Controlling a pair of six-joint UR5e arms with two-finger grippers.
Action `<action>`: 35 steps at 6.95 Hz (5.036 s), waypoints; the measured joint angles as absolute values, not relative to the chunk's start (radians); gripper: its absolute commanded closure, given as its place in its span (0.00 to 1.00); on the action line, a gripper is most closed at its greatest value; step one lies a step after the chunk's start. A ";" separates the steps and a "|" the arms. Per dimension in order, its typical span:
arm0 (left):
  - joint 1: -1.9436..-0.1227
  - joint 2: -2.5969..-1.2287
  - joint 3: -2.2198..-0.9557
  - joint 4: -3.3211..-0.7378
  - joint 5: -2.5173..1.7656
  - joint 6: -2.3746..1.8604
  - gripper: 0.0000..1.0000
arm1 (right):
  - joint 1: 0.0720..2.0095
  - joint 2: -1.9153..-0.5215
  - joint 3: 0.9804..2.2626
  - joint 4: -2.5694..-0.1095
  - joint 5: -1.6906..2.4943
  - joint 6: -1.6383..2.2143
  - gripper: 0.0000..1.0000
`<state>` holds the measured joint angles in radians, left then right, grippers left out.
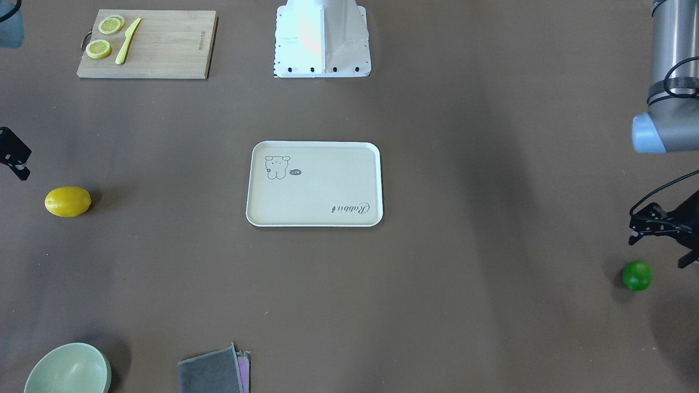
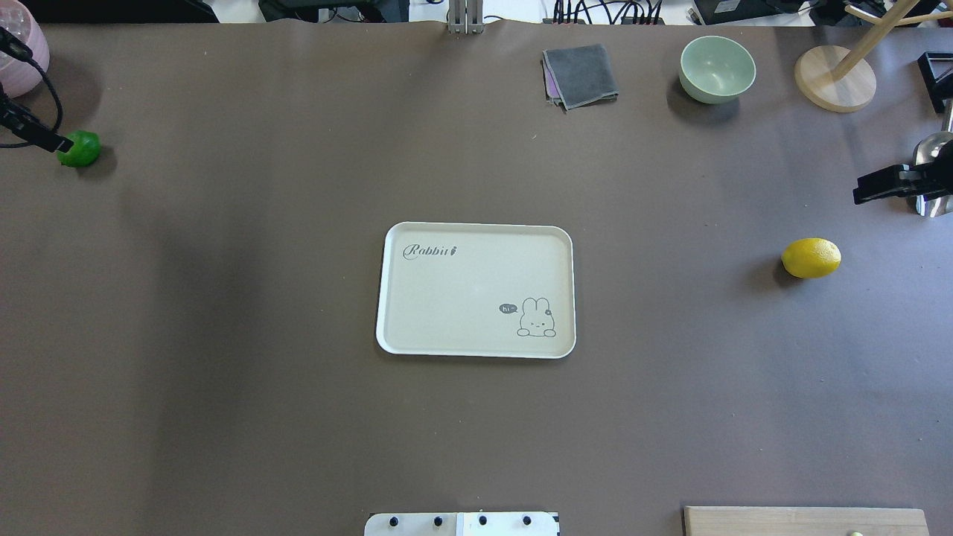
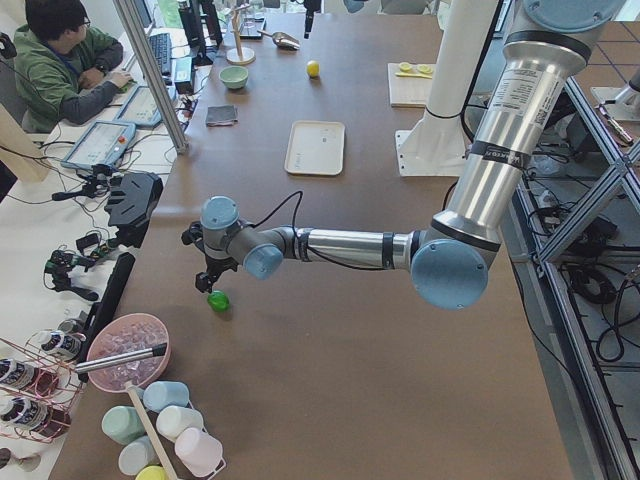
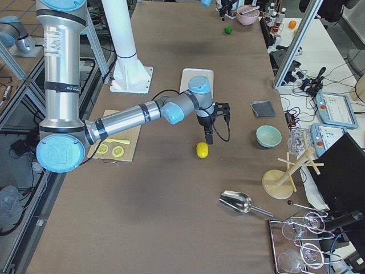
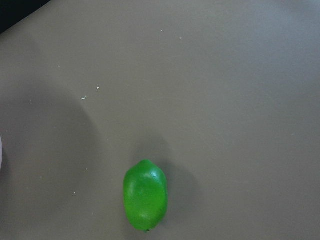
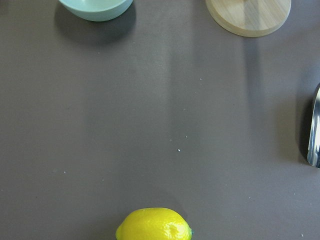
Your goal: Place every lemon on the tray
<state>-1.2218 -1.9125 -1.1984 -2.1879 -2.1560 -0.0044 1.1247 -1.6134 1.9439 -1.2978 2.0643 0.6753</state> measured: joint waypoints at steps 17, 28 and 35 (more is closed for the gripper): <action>-1.094 -1.977 -1.255 -2.342 -2.160 -0.454 1.00 | 1.120 -1.611 1.946 -1.297 2.062 0.680 0.00; -0.504 -2.136 -1.529 -2.348 -1.775 -1.175 0.01 | 1.120 -1.615 1.947 -1.298 2.069 0.670 0.00; -0.814 -1.971 -1.600 -2.338 -2.104 -0.917 0.01 | 1.071 -1.637 1.914 -1.296 2.018 1.185 0.00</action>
<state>-0.8138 -1.9713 -1.5997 -2.3376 -2.1041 -0.9172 1.0713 -1.6372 1.9141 -1.2964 2.0182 1.1851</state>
